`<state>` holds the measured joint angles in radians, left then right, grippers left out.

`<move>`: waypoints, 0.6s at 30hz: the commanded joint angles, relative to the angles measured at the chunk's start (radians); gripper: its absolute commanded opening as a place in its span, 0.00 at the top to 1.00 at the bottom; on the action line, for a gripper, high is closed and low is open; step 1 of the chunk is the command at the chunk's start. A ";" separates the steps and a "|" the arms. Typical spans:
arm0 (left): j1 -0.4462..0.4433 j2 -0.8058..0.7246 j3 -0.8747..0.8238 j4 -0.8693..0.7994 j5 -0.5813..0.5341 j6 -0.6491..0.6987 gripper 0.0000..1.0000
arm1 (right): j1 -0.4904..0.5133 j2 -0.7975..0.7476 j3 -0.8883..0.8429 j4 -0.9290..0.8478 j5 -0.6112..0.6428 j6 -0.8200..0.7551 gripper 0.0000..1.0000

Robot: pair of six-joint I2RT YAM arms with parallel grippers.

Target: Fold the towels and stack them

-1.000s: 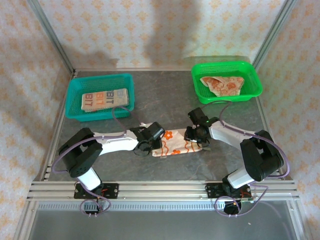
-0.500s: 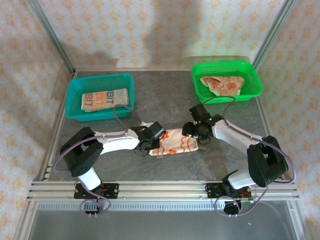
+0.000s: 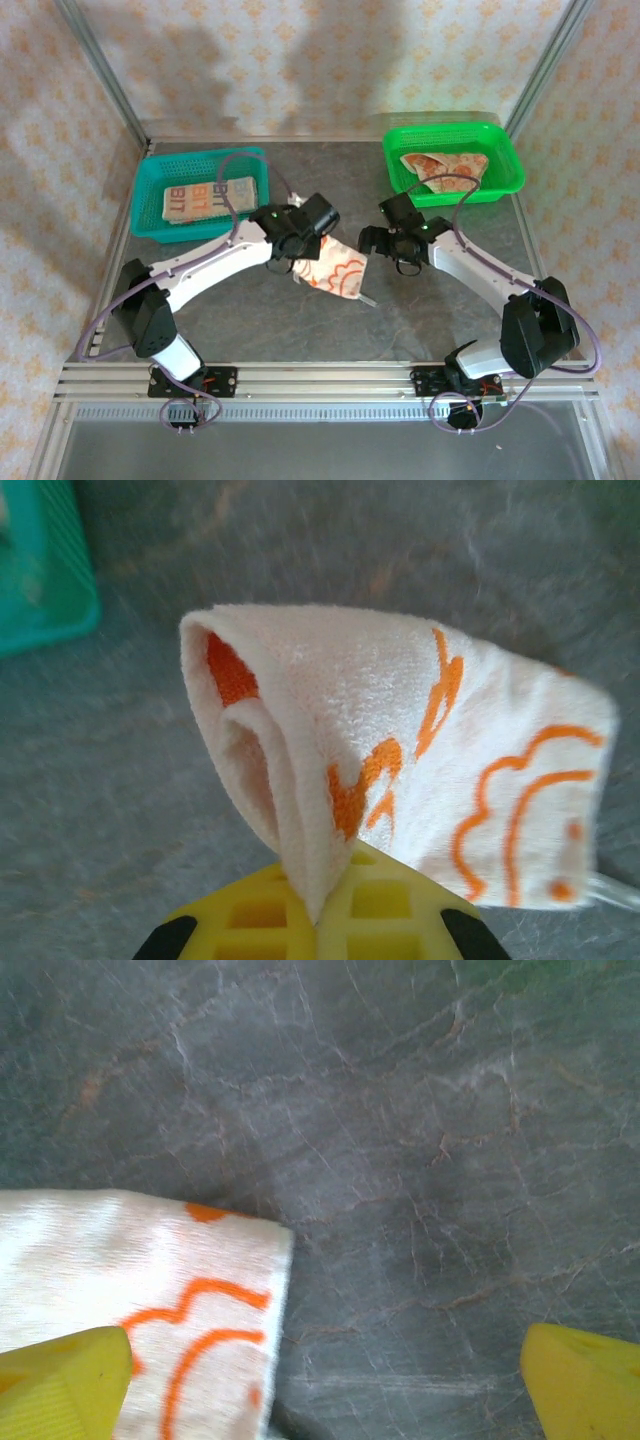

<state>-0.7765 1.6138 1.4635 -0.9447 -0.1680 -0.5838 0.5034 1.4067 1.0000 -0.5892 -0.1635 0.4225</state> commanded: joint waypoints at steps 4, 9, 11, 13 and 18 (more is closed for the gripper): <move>0.090 0.060 0.276 -0.198 -0.088 0.216 1.00 | 0.002 0.052 0.073 -0.031 0.055 -0.002 0.01; 0.157 0.176 0.481 -0.236 -0.106 0.298 1.00 | 0.003 0.080 0.106 -0.043 0.060 -0.001 0.01; 0.184 0.227 0.558 -0.247 -0.100 0.326 1.00 | 0.001 0.086 0.116 -0.044 0.062 0.001 0.01; 0.212 0.280 0.640 -0.261 -0.098 0.353 1.00 | 0.001 0.095 0.126 -0.046 0.063 0.002 0.01; 0.277 0.416 0.857 -0.315 -0.082 0.401 1.00 | 0.002 0.115 0.147 -0.056 0.064 0.006 0.01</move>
<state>-0.5312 2.0048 2.2173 -1.1847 -0.2276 -0.2470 0.5034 1.5085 1.1133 -0.6140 -0.1333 0.4225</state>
